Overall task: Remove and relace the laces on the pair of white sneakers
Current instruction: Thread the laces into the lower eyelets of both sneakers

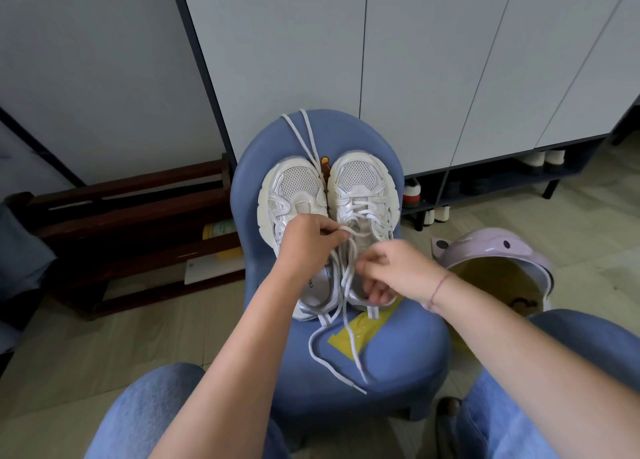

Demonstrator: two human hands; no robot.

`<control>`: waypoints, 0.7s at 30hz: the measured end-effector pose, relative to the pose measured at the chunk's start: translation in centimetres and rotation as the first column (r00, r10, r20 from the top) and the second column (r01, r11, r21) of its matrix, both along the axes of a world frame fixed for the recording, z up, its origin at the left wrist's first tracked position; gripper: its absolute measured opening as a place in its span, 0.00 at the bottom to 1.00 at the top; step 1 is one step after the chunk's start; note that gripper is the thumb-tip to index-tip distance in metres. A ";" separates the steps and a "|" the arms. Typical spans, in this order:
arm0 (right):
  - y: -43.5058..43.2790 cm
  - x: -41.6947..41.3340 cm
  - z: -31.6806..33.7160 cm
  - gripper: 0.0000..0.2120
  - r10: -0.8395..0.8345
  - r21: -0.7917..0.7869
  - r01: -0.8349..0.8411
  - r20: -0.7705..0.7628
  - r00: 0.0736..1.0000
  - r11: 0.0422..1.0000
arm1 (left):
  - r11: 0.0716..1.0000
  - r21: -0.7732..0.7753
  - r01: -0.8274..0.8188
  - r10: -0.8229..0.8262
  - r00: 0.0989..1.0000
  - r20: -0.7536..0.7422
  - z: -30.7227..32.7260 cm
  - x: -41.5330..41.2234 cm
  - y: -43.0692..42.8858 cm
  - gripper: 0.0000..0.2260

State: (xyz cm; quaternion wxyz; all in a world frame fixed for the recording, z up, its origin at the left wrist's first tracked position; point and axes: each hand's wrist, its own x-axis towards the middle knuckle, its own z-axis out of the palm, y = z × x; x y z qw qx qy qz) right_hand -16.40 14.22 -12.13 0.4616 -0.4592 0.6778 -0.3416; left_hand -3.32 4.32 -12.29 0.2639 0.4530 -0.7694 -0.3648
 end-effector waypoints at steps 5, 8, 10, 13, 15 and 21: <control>-0.7 2.0 -0.7 0.08 -0.202 -0.166 0.191 -0.048 0.978 0.967 | 1.000 -0.010 0.003 -0.003 1.000 0.009 0.2 0.0 0.1 0.05; -1.2 2.2 -0.8 0.07 -0.235 -0.184 0.224 -0.043 0.971 0.957 | 1.000 -0.009 -0.002 0.002 1.000 0.010 0.1 0.0 0.0 0.05; -1.5 2.0 -0.8 0.08 -0.239 -0.187 0.232 -0.013 0.971 0.955 | 1.000 -0.009 -0.009 0.009 1.000 0.009 0.0 0.0 0.0 0.05; -1.3 1.8 -0.6 0.10 -0.132 -0.140 0.137 0.046 0.990 0.981 | 1.000 0.012 -0.016 0.016 1.000 0.004 -0.2 0.0 -0.2 0.06; -1.0 1.7 -0.4 0.10 -0.028 -0.076 0.035 0.096 0.995 0.996 | 1.000 0.015 -0.014 0.014 1.000 0.002 -0.3 0.0 -0.2 0.07; 0.0 1.4 -0.1 0.09 0.006 -0.046 0.000 0.117 0.993 0.999 | 1.000 0.021 -0.022 0.022 1.000 -0.003 -0.3 -0.2 -0.3 0.07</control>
